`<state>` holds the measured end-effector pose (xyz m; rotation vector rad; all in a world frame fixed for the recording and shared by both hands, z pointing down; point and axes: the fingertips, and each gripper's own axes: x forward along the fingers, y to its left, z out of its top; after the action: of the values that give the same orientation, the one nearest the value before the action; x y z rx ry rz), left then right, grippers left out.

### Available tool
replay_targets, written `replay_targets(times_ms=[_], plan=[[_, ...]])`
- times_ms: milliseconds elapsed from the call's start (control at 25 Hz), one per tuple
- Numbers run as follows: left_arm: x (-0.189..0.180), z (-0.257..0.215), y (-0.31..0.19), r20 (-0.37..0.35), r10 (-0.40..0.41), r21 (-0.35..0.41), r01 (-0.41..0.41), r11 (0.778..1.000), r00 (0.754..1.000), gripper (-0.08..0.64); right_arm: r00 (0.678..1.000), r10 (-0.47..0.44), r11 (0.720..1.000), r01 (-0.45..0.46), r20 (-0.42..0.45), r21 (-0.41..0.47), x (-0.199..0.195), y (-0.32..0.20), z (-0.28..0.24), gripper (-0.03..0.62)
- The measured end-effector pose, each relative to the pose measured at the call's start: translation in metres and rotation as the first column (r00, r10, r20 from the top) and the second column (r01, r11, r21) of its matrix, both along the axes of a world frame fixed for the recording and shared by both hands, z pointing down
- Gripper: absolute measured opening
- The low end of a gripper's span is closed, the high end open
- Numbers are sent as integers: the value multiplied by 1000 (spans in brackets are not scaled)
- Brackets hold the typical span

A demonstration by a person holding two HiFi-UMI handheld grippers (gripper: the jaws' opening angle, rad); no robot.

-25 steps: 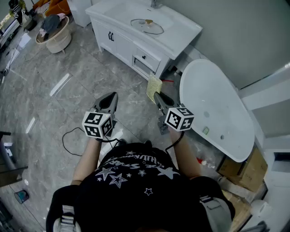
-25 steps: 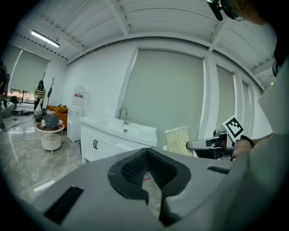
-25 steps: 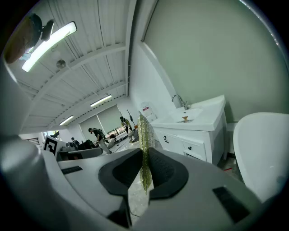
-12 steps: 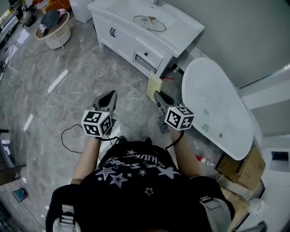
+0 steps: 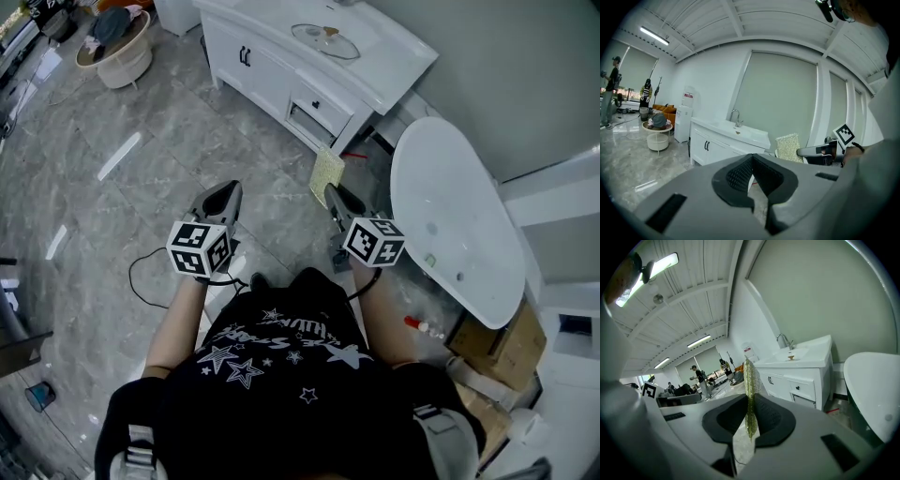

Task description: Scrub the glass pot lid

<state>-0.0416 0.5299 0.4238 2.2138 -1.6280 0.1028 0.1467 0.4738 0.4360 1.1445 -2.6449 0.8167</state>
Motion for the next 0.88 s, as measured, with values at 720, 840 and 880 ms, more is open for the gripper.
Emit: replay_targets(times_ms=[720,840,880], plan=[[-47,20,-83,17,-85,-42,85,995,996,8,997,-80,997,80,12,-19,-40,-110,22,55],[-51,20,-124,15,-90,-46,91,995,996,8,997,-75,997,75,31,-11,-44,-157,18,55],[-51,21,-138,17,-88,-49,88,995,996,8,997,-73,997,73,35,-10,-45,-172,17,55]])
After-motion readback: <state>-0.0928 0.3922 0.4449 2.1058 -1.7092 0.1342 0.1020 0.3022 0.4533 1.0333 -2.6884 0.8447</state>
